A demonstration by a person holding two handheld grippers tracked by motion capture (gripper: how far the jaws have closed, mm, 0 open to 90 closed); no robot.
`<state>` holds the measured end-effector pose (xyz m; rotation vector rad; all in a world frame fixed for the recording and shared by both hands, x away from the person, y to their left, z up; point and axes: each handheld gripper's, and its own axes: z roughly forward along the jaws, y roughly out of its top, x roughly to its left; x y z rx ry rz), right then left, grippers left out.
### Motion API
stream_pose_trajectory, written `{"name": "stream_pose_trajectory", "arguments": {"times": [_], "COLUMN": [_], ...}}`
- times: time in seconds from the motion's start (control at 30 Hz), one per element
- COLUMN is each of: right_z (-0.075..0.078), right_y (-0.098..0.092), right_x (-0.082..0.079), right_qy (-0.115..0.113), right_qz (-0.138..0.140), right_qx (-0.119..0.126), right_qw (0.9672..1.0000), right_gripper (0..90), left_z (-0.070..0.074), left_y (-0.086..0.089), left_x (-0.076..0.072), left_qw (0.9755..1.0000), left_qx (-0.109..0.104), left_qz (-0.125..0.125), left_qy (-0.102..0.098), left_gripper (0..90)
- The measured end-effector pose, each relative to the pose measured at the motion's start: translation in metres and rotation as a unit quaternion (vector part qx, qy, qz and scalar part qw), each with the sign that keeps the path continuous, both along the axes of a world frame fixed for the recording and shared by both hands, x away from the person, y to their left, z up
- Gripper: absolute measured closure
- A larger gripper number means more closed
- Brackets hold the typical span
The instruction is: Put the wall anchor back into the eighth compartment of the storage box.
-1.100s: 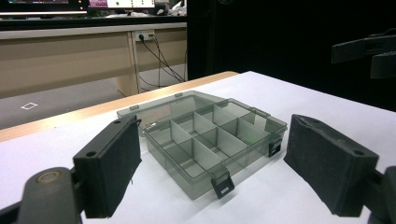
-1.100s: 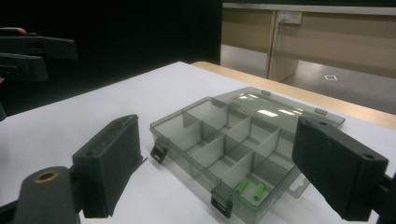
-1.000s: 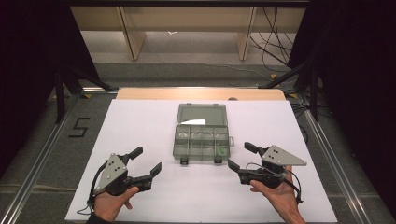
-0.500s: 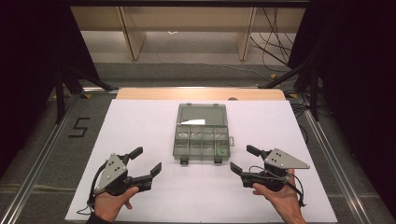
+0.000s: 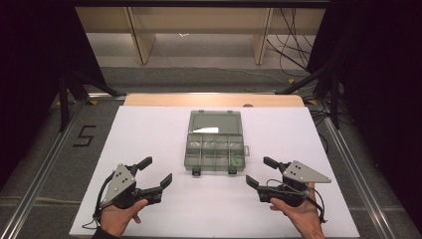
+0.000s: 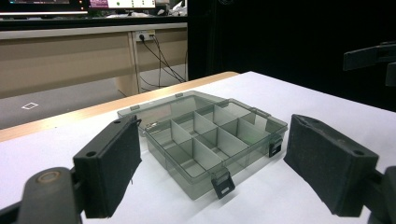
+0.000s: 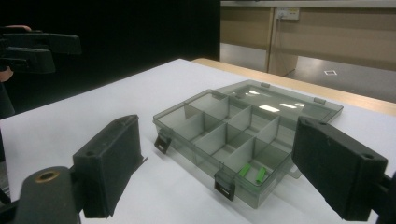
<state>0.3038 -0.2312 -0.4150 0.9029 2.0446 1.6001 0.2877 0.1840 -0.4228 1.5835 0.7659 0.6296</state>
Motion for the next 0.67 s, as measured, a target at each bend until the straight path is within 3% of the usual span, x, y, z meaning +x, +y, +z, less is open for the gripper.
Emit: {"name": "stream_pose_trajectory", "arguments": {"times": [0.3, 0.33, 0.67], "right_z": [-0.0005, 0.0000, -0.0004], "right_y": [-0.0011, -0.0022, -0.0035], "right_x": [-0.0015, -0.0018, -0.0005], "right_qy": [-0.007, -0.005, -0.009], "right_qz": [-0.003, -0.005, -0.008], "right_qx": [0.012, 0.002, -0.003], "right_qw": [0.9999, 1.0000, 0.9999], "right_gripper": [16.6, 16.5, 16.7], "left_z": [-0.0003, -0.0003, 0.0000], "left_y": [-0.0001, -0.0001, 0.0000], "left_x": [0.0003, 0.0003, -0.0001], "left_qw": [1.0000, 1.0000, 1.0000], "left_qx": [-0.002, -0.002, -0.006], "left_qz": [0.000, 0.000, 0.001], "left_qy": [0.001, 0.001, 0.002], "left_gripper": [17.2, 17.2, 17.4]}}
